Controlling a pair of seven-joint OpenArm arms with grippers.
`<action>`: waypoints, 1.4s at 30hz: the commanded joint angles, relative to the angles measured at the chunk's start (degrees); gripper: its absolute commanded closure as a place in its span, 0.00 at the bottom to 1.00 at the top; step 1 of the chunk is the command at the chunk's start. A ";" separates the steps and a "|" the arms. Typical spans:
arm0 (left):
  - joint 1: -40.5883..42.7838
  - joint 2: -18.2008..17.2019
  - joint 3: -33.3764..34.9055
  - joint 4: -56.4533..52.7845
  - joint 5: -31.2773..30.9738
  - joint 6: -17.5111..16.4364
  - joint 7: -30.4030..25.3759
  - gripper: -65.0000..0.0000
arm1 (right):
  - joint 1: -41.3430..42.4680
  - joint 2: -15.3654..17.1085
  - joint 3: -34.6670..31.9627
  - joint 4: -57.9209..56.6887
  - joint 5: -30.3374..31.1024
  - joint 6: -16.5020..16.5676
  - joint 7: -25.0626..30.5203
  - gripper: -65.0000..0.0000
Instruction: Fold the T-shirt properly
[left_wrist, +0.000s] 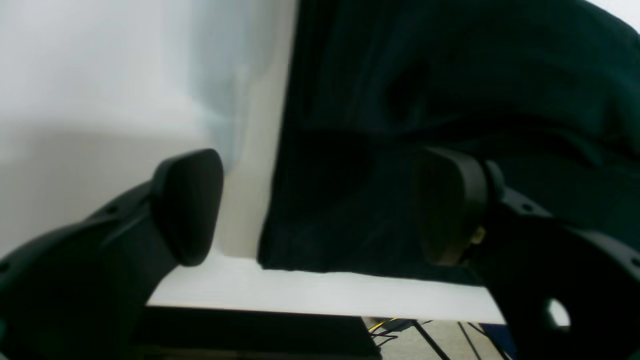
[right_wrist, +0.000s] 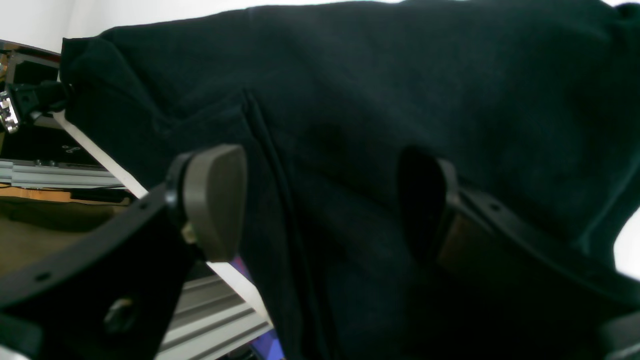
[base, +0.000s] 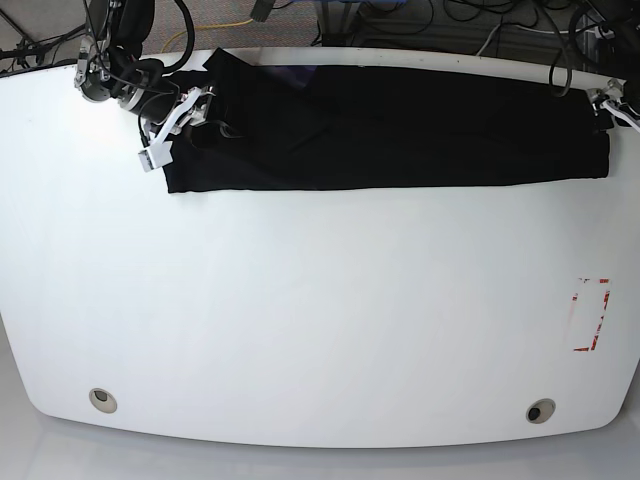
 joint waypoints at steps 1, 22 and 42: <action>-0.11 -1.32 0.28 -0.15 -0.69 -0.10 -1.55 0.14 | 0.23 0.65 0.36 0.99 1.24 0.56 0.86 0.30; -2.30 -1.32 8.19 -1.73 -0.52 -0.10 -3.13 0.86 | 0.14 0.65 0.45 0.99 1.24 0.56 0.86 0.30; 11.50 10.72 13.46 39.15 -0.61 -0.10 -2.69 1.00 | 0.67 0.30 0.45 0.99 -3.33 0.56 0.86 0.30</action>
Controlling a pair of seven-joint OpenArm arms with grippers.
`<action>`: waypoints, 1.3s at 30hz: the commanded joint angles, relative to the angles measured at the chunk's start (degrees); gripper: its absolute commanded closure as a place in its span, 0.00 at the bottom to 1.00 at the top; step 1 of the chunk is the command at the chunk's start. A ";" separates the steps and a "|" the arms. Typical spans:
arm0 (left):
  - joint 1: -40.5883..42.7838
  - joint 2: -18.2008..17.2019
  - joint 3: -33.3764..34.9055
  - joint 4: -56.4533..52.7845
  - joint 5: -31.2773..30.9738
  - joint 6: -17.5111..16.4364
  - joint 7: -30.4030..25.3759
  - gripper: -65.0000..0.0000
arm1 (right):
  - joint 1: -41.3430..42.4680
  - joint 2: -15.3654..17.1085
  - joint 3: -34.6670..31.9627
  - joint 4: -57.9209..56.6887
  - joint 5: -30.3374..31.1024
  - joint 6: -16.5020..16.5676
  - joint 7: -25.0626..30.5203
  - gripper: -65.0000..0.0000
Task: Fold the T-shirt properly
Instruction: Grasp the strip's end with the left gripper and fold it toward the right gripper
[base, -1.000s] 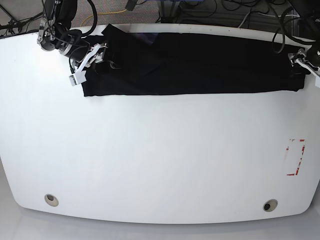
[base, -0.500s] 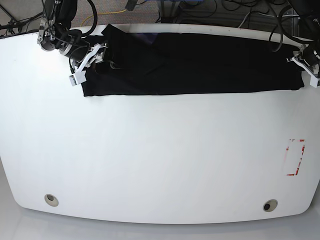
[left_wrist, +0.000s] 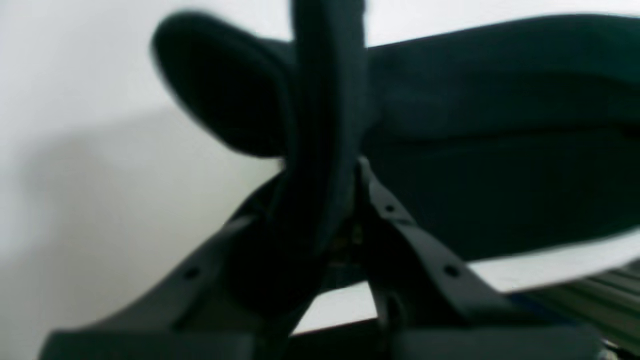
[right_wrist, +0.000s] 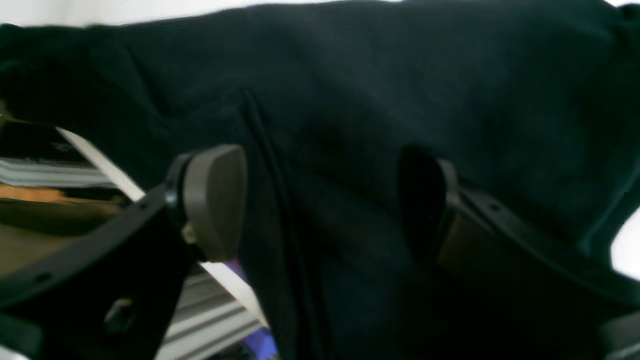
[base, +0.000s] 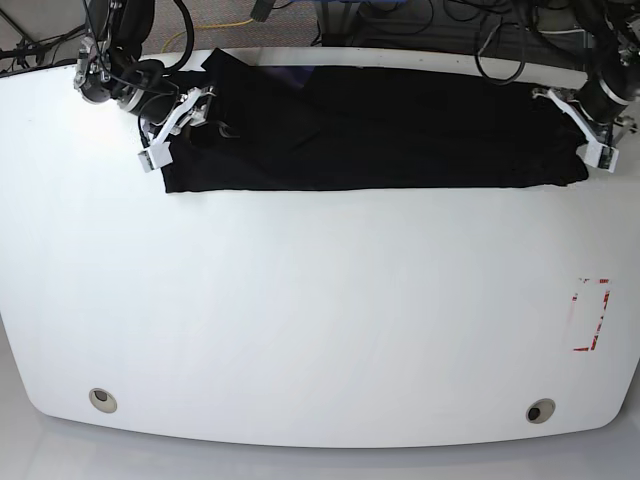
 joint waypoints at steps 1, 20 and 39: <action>0.77 0.56 2.91 2.76 -0.98 -0.12 -0.74 1.00 | 0.36 0.27 0.27 1.03 -1.67 0.54 0.82 0.30; -4.60 5.04 23.83 2.58 -0.89 -0.12 -0.74 1.00 | 0.27 0.27 0.27 1.12 -3.96 0.54 0.82 0.30; -10.13 5.22 36.23 2.50 -0.89 1.86 2.77 0.90 | 0.98 0.27 0.27 1.21 -3.87 0.54 0.82 0.30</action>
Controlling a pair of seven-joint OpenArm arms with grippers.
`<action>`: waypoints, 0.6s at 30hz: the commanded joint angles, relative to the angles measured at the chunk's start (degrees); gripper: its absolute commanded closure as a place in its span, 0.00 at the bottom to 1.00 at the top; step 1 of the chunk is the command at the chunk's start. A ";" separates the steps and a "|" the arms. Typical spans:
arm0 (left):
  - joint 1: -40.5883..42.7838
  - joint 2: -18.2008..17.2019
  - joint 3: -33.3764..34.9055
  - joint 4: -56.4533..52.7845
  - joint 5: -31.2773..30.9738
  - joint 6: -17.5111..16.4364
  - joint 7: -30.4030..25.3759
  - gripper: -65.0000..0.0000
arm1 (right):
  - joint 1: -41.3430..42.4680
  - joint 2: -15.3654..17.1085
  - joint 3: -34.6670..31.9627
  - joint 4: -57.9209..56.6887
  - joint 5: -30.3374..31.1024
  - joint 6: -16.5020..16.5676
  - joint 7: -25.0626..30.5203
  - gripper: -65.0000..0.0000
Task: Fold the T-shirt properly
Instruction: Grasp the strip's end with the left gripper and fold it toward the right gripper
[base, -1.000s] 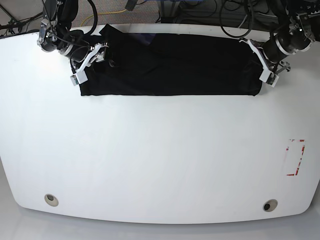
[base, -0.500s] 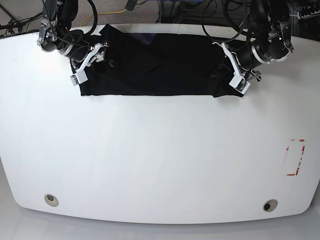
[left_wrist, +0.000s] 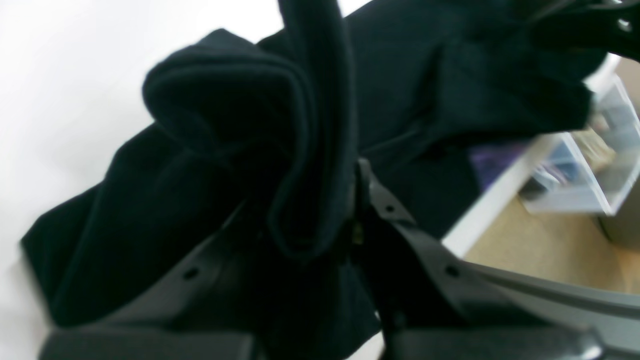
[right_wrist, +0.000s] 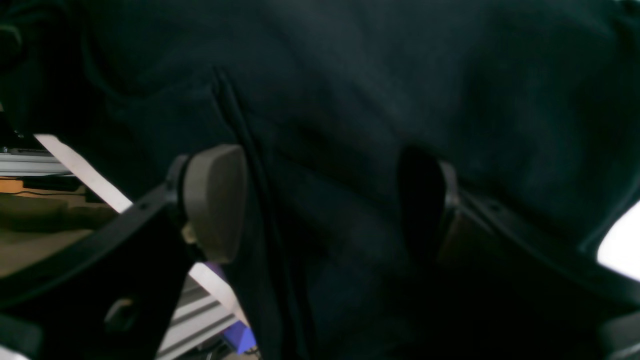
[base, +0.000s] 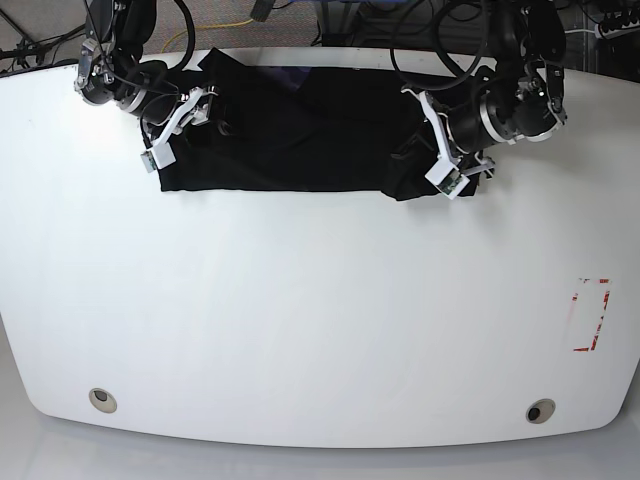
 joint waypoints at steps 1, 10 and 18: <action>-0.43 -0.03 1.74 0.92 -1.44 0.96 -1.05 0.82 | 0.34 0.71 0.25 1.14 0.74 0.52 0.64 0.30; -2.81 0.41 6.93 1.54 -1.70 5.10 -0.96 0.43 | 0.34 0.97 0.25 4.92 0.74 0.52 0.56 0.30; -3.77 0.76 8.25 2.24 -4.60 0.00 5.10 0.43 | 0.43 0.80 0.25 5.01 0.74 0.52 0.56 0.30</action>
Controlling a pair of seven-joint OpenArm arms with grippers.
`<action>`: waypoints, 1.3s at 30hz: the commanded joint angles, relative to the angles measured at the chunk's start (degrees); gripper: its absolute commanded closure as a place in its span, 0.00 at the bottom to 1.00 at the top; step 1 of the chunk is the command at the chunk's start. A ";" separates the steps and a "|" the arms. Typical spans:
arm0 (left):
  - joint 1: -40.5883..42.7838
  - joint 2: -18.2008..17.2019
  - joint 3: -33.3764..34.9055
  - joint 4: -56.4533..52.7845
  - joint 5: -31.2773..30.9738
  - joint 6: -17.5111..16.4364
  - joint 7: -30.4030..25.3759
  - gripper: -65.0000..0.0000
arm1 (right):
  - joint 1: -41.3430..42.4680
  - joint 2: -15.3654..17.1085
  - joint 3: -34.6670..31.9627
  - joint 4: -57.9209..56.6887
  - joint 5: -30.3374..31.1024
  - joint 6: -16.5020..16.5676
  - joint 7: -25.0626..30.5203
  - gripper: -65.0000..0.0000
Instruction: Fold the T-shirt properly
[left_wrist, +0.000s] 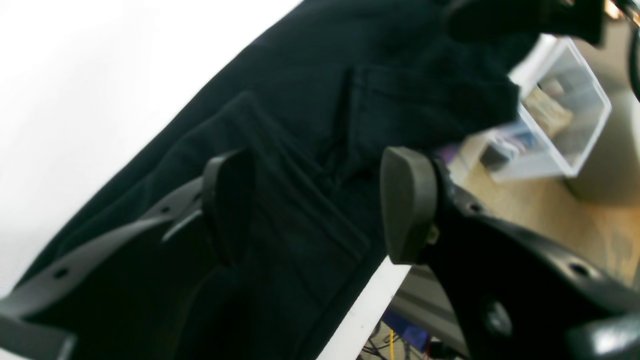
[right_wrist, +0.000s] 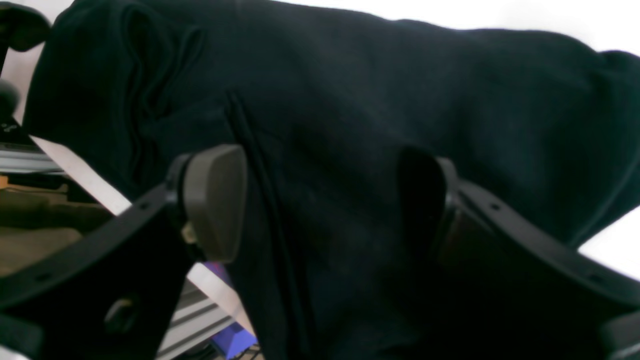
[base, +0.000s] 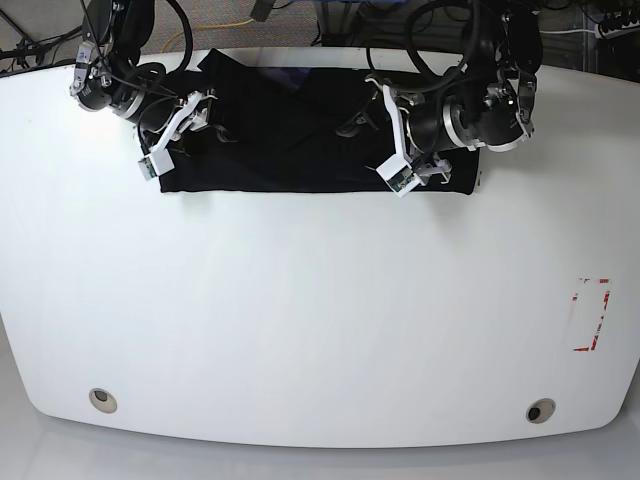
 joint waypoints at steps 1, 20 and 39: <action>-0.34 -0.33 -1.24 1.17 -1.83 -2.19 -0.32 0.43 | 0.32 0.51 0.25 1.30 1.13 0.52 0.91 0.30; 3.00 -4.90 -25.86 -6.57 4.68 -3.20 -0.58 0.93 | 4.19 3.94 25.66 -3.98 6.23 0.52 -9.12 0.29; 3.09 -4.72 -25.77 -12.37 4.86 -3.20 -0.58 0.93 | 4.10 -2.65 16.69 -10.57 5.97 0.52 -8.50 0.30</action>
